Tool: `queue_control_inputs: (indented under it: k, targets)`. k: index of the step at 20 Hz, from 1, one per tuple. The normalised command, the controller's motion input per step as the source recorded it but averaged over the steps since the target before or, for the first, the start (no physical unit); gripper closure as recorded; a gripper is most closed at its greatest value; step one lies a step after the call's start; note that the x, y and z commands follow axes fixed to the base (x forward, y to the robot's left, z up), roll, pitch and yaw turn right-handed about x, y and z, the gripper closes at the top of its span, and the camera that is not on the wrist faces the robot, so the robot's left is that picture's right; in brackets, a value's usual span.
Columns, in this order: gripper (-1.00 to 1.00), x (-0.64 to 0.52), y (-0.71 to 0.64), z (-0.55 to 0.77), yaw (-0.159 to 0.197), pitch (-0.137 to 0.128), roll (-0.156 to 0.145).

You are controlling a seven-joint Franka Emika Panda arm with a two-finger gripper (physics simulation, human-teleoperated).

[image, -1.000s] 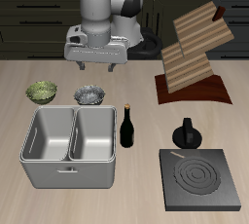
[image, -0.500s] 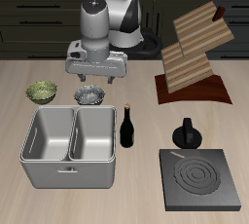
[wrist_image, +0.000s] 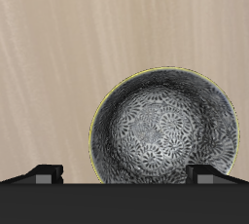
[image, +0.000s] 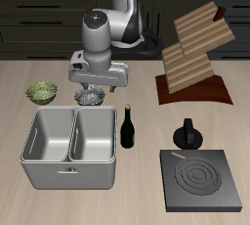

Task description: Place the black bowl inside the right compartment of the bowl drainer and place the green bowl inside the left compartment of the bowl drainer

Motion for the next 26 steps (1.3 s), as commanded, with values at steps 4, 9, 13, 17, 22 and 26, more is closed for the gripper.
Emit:
queue_control_inputs:
  k: [4,9,13,17,22,26]
  targets:
    - [-1.0,0.02,0.13,-0.18,-0.02,0.028,0.021]
    - [-1.0,0.02,0.16,-0.23,0.012,0.039,0.033]
    - [-1.0,0.01,0.12,-0.2,0.017,0.039,0.019]
    - [-1.0,-0.02,-0.02,-0.16,-0.009,0.037,0.008]
    - [1.0,-0.03,0.01,-0.05,-0.004,0.01,0.01]
    - [1.0,-0.04,0.03,0.02,0.0,0.004,0.006]
